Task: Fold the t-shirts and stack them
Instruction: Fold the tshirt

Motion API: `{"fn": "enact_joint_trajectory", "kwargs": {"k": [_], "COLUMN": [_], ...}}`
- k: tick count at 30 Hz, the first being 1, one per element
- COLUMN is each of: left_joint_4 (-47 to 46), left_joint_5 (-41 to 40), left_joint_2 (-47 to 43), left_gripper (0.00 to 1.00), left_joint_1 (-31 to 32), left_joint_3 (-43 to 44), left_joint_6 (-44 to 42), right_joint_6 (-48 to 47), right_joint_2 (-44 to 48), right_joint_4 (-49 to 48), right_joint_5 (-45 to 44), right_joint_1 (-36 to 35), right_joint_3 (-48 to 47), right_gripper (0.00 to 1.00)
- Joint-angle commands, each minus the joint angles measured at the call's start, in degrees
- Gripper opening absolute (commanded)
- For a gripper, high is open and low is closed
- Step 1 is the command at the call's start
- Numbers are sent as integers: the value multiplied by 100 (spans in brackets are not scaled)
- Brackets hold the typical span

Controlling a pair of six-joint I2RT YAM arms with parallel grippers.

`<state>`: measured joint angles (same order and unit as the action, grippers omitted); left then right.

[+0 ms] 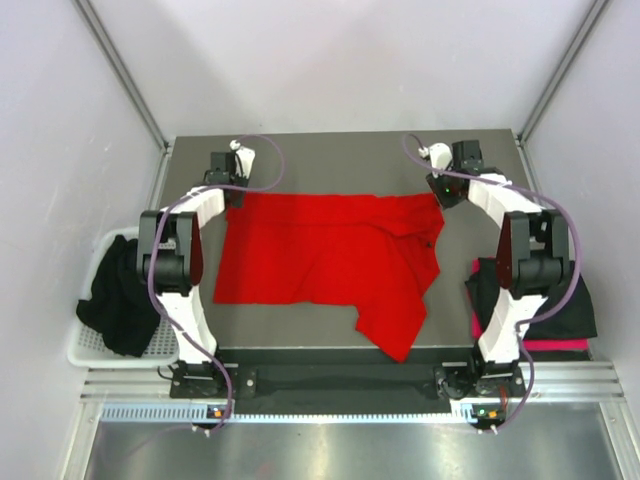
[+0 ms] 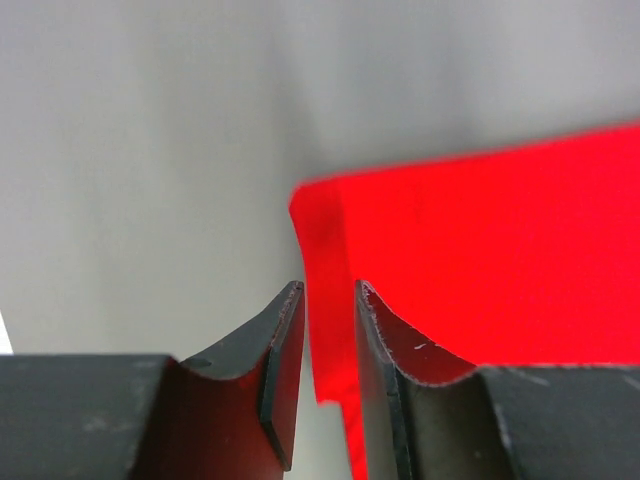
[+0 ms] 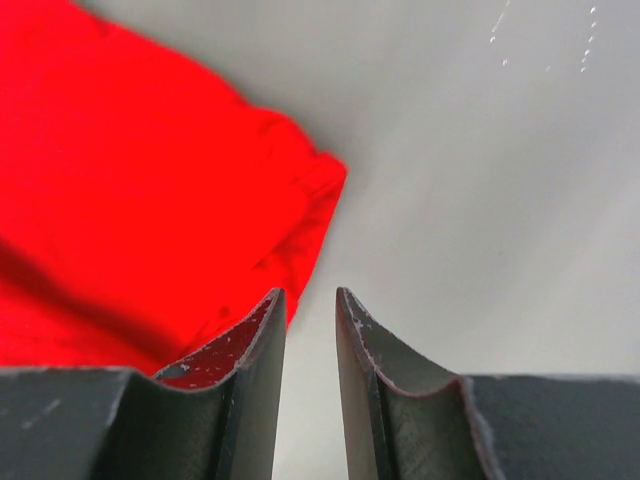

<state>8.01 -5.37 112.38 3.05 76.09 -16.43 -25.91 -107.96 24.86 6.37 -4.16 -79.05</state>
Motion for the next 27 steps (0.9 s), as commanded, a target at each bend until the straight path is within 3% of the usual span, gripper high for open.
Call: {"fn": "enact_joint_trajectory", "kwargs": {"k": [1, 14, 18, 27], "left_joint_4": [-116, 517, 632, 596], "left_joint_5": [-43, 18, -104, -307], "left_joint_2": [275, 1066, 1269, 1471], "left_gripper": [32, 32, 30, 27], "left_joint_1": [-24, -41, -50, -182], "left_joint_3": [397, 1152, 1285, 1469], "left_joint_6": [17, 122, 113, 210], "right_joint_6": [-45, -81, -37, 121], "right_joint_2": [-277, -822, -1217, -1543], "right_joint_4": [-210, 378, 520, 502], "right_joint_5": [-66, -329, -592, -874], "right_joint_1": [65, 82, 126, 311], "right_joint_3": [-321, -664, -946, -1279], "right_gripper": [27, 28, 20, 19]}}
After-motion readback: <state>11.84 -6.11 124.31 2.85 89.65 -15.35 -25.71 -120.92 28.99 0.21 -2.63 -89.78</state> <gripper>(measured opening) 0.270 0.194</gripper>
